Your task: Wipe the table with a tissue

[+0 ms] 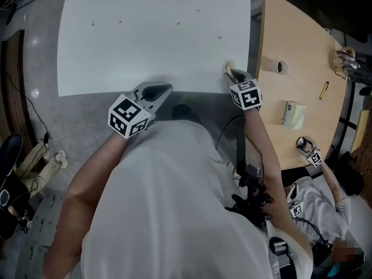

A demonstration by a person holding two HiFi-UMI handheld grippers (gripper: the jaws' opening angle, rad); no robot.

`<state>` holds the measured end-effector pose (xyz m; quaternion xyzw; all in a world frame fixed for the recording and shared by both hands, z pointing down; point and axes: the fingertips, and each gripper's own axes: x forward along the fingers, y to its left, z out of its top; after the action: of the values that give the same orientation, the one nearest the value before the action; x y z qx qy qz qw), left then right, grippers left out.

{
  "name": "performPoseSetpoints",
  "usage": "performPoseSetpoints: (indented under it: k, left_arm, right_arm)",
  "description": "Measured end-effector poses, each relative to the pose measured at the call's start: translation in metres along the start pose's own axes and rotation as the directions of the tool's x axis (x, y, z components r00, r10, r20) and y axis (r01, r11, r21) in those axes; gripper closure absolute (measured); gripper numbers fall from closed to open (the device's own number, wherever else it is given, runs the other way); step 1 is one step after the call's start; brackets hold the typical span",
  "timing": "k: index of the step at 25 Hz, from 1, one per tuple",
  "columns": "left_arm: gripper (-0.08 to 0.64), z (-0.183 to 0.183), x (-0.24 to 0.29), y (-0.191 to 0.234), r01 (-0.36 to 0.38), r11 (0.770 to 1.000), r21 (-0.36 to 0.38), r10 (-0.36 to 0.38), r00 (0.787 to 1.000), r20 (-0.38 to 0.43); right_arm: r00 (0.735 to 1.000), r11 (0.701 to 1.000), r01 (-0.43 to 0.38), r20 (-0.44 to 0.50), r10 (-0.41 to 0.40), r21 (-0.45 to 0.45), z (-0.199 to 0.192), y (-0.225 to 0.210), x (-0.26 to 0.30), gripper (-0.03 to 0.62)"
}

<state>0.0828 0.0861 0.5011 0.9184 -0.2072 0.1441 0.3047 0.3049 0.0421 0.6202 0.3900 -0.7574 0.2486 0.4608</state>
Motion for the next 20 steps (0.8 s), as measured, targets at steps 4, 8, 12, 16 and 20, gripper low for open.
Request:
performPoseSetpoints:
  k: [4,8,12,16,20]
  left_arm:
    - [0.552,0.001,-0.007,0.004,-0.004,1.000,0.000,0.004,1.000,0.000]
    - [0.552,-0.002,-0.012,0.010,-0.005,1.000,0.000,0.005,1.000,-0.011]
    - [0.552,0.000,-0.010,0.009,0.008,1.000,0.009,-0.008,1.000,-0.017]
    - [0.552,0.007,-0.006,0.007,0.017,1.000,0.018,-0.017,1.000,-0.010]
    - [0.552,0.009,-0.003,0.008,0.020,1.000,0.023,-0.020,1.000,-0.013]
  right_arm:
    - [1.000,1.000,-0.009,0.000,0.009,0.002,0.017,0.005,0.009,0.514]
    - [0.996,0.996,-0.086,-0.009,0.086,-0.038,0.035,0.025,0.018,0.514]
    - [0.978,0.966,-0.210,-0.044,0.206,-0.150,0.041,0.064,0.021,0.514]
    - [0.977,0.979,-0.178,0.097,0.188,-0.103,0.045,0.060,0.002,0.514]
    - [0.989,0.998,-0.022,0.150,0.013,0.063,0.017,0.005,-0.020,0.514]
